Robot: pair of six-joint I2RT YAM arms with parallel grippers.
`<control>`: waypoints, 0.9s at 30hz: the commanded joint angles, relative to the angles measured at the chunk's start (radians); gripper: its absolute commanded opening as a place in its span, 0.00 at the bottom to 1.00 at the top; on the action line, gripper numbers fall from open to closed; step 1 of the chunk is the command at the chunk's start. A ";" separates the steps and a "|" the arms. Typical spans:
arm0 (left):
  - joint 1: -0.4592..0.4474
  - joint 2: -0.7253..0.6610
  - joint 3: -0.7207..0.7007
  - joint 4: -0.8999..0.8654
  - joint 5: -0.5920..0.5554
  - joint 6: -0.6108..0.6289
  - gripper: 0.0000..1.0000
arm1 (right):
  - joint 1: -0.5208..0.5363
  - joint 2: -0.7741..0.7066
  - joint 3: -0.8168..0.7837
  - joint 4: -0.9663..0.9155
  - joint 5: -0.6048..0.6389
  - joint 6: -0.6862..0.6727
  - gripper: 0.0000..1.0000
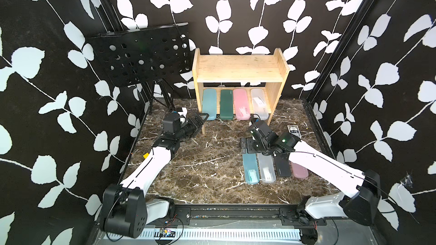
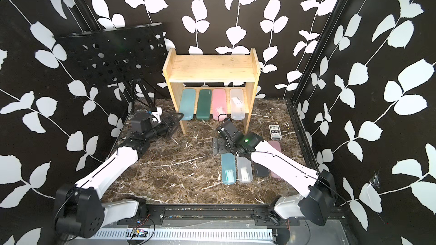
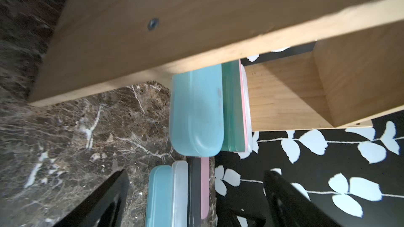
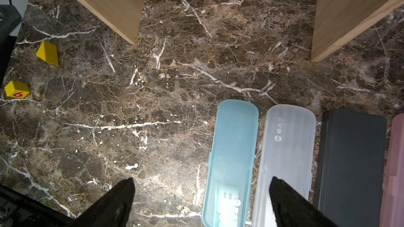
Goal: Remove the pencil cases from the shelf
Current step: Pick up the pencil case from the shelf.
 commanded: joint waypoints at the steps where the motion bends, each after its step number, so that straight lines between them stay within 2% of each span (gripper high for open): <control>1: 0.004 0.023 0.047 0.117 0.097 -0.080 0.92 | -0.014 -0.015 0.014 -0.022 0.007 -0.006 0.99; 6: 0.009 0.060 0.082 0.129 0.081 -0.086 0.87 | -0.026 -0.027 0.006 -0.029 0.004 -0.004 0.99; 9: 0.013 0.073 0.099 0.117 0.070 -0.077 0.78 | -0.033 -0.032 0.007 -0.033 0.001 -0.008 0.99; 14: 0.015 0.103 0.106 0.146 0.079 -0.102 0.70 | -0.046 -0.032 0.007 -0.036 -0.012 -0.015 0.99; 23: 0.017 0.139 0.094 0.164 0.081 -0.102 0.68 | -0.054 -0.036 -0.002 -0.040 -0.022 -0.017 0.99; 27: 0.017 0.156 0.075 0.206 0.080 -0.124 0.62 | -0.056 -0.038 -0.002 -0.041 -0.021 -0.017 0.99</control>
